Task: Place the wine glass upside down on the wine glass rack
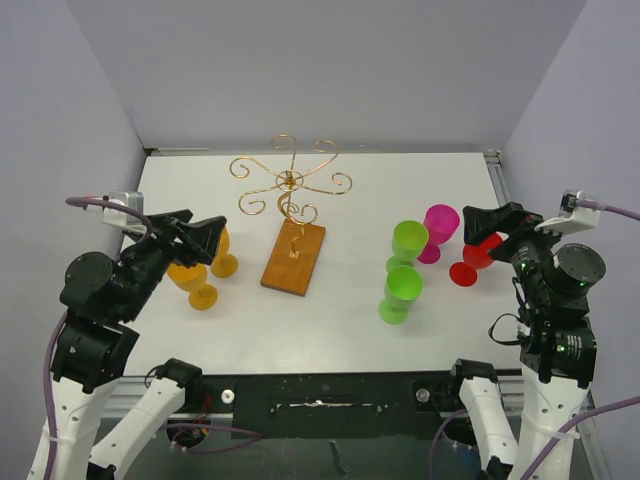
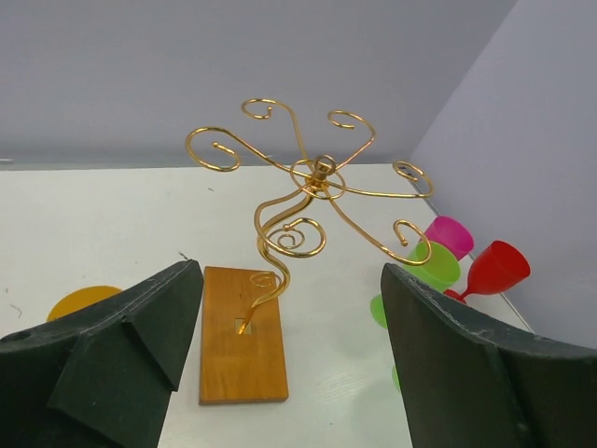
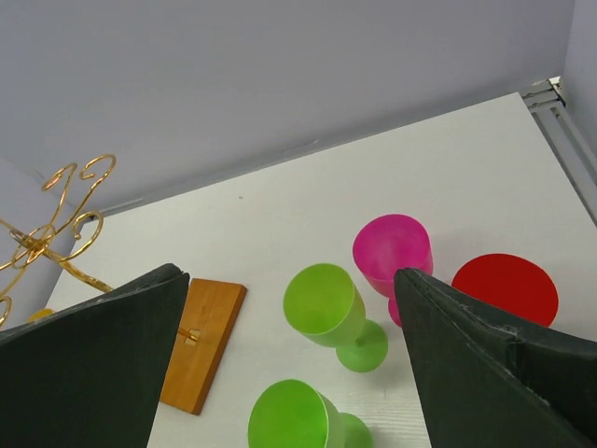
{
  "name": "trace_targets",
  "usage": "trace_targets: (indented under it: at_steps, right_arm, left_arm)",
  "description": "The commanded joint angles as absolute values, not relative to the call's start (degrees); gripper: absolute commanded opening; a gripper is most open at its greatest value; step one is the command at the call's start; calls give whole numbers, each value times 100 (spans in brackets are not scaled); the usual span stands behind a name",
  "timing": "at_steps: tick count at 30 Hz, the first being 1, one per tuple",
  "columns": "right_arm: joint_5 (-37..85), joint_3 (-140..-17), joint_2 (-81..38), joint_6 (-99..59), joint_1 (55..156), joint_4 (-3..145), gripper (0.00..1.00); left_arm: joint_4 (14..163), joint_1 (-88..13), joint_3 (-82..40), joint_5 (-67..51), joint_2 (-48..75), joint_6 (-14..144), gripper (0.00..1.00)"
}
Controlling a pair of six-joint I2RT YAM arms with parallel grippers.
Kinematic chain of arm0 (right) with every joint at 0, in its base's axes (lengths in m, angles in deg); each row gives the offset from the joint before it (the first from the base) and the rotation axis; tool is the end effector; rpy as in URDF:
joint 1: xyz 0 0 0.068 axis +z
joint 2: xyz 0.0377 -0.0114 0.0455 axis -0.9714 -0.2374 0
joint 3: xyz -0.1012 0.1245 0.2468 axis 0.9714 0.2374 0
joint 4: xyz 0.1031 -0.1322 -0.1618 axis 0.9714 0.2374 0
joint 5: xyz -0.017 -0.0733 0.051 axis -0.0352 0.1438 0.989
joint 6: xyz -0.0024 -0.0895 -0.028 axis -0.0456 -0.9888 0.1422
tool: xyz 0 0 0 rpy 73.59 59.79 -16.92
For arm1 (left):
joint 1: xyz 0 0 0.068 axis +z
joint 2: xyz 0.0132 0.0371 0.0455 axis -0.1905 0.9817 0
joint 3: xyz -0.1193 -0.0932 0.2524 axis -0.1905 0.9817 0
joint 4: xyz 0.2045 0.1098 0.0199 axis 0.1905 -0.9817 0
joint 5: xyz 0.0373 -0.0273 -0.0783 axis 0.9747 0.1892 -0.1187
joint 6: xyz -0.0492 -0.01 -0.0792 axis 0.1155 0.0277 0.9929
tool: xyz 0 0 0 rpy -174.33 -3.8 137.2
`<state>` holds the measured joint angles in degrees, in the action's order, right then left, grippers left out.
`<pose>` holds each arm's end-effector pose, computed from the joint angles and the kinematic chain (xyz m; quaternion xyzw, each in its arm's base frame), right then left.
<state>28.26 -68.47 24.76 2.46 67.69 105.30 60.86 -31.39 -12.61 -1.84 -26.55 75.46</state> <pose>0.0960 0.0035 0.4290 0.1669 0.7089 0.1975 0.6563 0.0966 -0.0392 0.4433 0.0049 0.6871 -0.2738 0.6730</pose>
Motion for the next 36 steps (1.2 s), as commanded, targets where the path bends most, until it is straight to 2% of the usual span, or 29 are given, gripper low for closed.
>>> trace_targets:
  at_steps: [1, 3, 8, 14, 19, 24, 27, 31, 36]
  right_arm:
    - [3420, -6956, 2202, 285, 6636, 10459, 97]
    - [3609, -6953, 2113, 158, 6611, 10405, 97]
    - [3986, -6748, 2071, -50, 6582, 10014, 98]
    - [4221, -6708, 1905, -271, 6570, 9825, 99]
    - [4190, -7099, 1321, -606, 6565, 10302, 84]
    - [3836, -7398, 728, -704, 6726, 10612, 72]
    - [3191, -7506, 371, -746, 7280, 10770, 62]
    - [2158, -7632, -161, -748, 8281, 11043, 58]
    - [1818, -7663, -626, -562, 8854, 11176, 45]
  left_arm:
    - [6540, -3087, -1324, -566, -2778, 7538, 77]
    - [6601, -3089, -1330, -843, -2787, 7471, 83]
    - [6995, -3077, -1231, -1782, -2800, 7350, 86]
    - [7391, -3069, -1074, -1543, -2716, 7490, 87]
    - [7684, -3062, -870, -778, -2604, 7464, 87]
    - [8185, -3061, -754, -649, -2352, 7338, 86]
    - [8543, -3058, -643, -748, -2234, 7234, 85]
    - [9053, -3058, -378, -617, -2209, 7167, 84]
    - [9605, -3058, -35, -725, -2439, 6914, 84]
